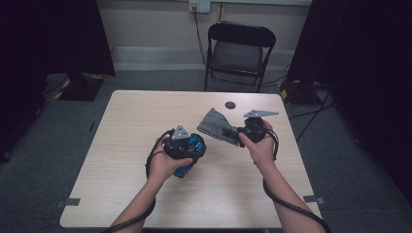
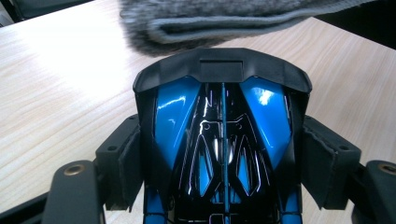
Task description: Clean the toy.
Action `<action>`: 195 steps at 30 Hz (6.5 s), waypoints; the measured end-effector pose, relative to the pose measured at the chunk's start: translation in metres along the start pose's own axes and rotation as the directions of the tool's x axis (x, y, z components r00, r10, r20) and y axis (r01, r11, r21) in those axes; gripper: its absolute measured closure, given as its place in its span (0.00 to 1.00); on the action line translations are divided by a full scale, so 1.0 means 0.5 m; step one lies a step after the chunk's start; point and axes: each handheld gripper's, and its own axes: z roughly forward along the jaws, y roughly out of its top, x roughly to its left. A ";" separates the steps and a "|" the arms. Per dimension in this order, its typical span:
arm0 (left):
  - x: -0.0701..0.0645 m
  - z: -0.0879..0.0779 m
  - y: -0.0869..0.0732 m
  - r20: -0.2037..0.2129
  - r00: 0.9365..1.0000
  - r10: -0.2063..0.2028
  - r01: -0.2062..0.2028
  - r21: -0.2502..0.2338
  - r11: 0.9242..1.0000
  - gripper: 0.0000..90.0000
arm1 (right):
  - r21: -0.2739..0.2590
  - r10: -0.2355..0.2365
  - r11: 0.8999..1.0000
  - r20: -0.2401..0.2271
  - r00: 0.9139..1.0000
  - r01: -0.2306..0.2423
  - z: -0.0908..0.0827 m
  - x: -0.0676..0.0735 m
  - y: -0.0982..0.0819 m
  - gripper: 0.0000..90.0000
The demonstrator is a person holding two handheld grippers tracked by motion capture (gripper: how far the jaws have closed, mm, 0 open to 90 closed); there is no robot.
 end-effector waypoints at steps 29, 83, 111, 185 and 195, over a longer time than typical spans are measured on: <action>0.014 -0.005 -0.005 -0.021 1.000 -0.008 0.009 0.005 1.000 0.28 | 0.052 -0.034 0.998 -0.085 0.996 0.039 0.054 0.049 0.012 0.83; 0.067 -0.035 -0.019 -0.113 0.991 -0.074 0.073 -0.013 0.997 0.28 | 0.054 -0.057 0.996 -0.177 0.983 0.067 -0.018 0.025 -0.076 0.83; -0.001 -0.025 0.018 -0.021 1.000 0.009 -0.010 -0.024 1.000 0.28 | -0.001 -0.017 1.000 -0.053 0.998 0.017 0.011 0.007 0.019 0.83; 0.066 -0.053 -0.002 -0.116 0.990 -0.080 0.076 -0.037 0.996 0.28 | 0.023 -0.098 0.994 -0.249 0.963 0.107 0.007 0.072 -0.072 0.83; 0.064 -0.065 0.010 -0.112 0.990 -0.084 0.077 -0.066 0.995 0.28 | 0.026 -0.055 0.998 -0.176 0.983 0.061 -0.023 0.020 -0.098 0.83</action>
